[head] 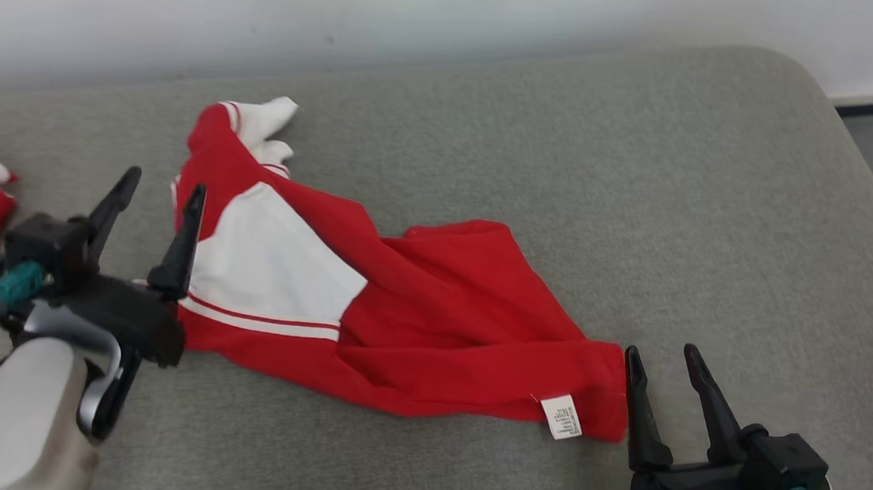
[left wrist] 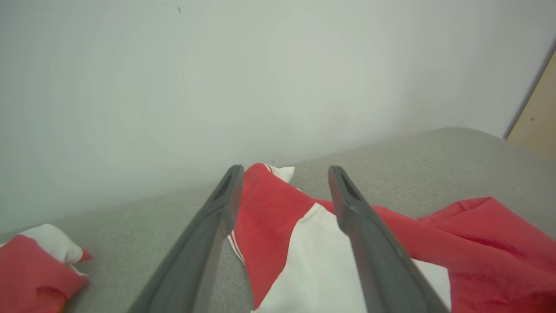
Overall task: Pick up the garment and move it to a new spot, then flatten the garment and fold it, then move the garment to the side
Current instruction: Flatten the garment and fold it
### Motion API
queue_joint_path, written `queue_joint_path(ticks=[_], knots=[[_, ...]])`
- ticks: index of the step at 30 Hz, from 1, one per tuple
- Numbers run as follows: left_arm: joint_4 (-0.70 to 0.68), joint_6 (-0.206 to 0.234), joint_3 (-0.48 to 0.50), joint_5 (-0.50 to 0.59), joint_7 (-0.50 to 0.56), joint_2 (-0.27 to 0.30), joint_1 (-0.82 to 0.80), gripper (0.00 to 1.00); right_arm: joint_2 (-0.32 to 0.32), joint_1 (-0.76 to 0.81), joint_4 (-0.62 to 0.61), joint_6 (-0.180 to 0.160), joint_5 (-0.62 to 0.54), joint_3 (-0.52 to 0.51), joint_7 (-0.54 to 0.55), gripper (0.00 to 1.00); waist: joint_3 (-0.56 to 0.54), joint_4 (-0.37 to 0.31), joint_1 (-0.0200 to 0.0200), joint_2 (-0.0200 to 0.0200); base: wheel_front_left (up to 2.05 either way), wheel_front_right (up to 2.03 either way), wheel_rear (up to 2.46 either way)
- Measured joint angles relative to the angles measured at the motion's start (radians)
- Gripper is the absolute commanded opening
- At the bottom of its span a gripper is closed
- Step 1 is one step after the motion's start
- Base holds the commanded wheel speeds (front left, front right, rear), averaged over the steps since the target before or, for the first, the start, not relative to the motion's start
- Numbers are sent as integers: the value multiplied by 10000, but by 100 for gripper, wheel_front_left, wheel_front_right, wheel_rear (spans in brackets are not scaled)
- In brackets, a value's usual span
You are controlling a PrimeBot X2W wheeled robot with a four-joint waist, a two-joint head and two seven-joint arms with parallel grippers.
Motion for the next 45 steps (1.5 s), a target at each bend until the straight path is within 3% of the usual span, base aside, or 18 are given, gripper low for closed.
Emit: queue_joint_path(ticks=[14,23,24,25,26,35,45], knots=[[2999,0,-2316,-1430,90,364,-2012,100,0,-324,-136,0,59,107,0,100,928,-944,1,0,0,0,0],[4092,0,-3020,-2034,-13,422,-2545,100,0,-355,-205,0,-17,113,0,100,1023,-1233,-1,0,0,0,0],[4176,0,-3099,-2084,-15,435,-2597,60,0,-352,-211,0,-17,113,0,100,1026,-1250,-1,0,0,0,0],[4243,0,-3164,-2150,-15,443,-2648,8,0,-345,-217,0,-17,107,0,100,1027,-1262,0,0,0,0,0],[4299,0,-3233,-2215,-19,443,-2693,0,0,-339,-221,0,-19,109,0,100,1022,-1271,-1,0,0,0,0],[3661,0,-3229,-2376,-35,466,-2698,0,0,-244,-215,0,-40,-19,0,100,805,-1145,-1,0,0,0,0],[232,186,-1766,-1595,-58,278,-42,0,0,237,-75,0,-140,-211,0,100,105,-333,-3,-2,0,0,0]])
